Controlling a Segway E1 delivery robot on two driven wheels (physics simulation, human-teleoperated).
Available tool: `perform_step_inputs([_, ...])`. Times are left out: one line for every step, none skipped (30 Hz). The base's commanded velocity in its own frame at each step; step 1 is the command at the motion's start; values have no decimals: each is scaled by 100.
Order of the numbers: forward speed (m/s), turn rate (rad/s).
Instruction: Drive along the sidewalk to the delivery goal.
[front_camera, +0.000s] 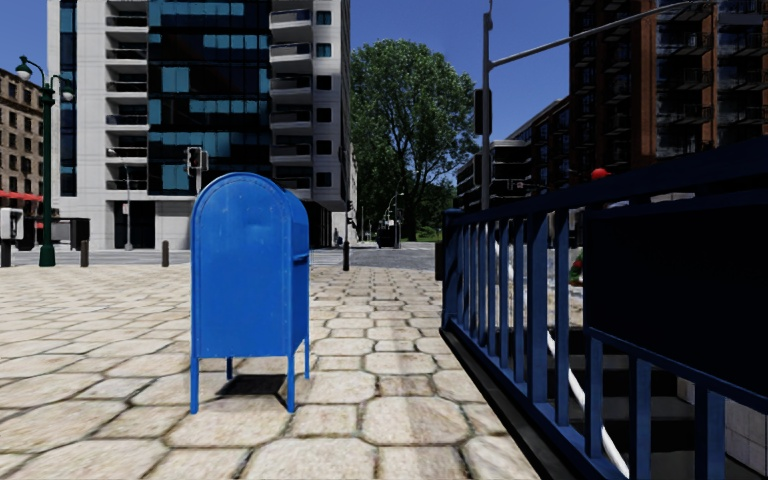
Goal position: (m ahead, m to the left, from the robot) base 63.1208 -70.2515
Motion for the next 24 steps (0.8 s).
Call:
perform_step_inputs([200, 0])
perform_step_inputs([200, 0])
perform_step_inputs([200, 0])
perform_step_inputs([200, 0])
perform_step_inputs([200, 0])
perform_step_inputs([200, 0])
perform_step_inputs([200, 0])
perform_step_inputs([200, 0])
perform_step_inputs([200, 0])
perform_step_inputs([200, 0])
perform_step_inputs([200, 0])
perform_step_inputs([200, 0])
perform_step_inputs([200, 0])
perform_step_inputs([200, 0])
perform_step_inputs([200, 0])
perform_step_inputs([200, 0])
perform_step_inputs([200, 0])
perform_step_inputs([200, 0])
perform_step_inputs([200, 0])
perform_step_inputs([200, 0])
perform_step_inputs([200, 0])
perform_step_inputs([200, 0])
perform_step_inputs([200, 0])
perform_step_inputs([200, 0])
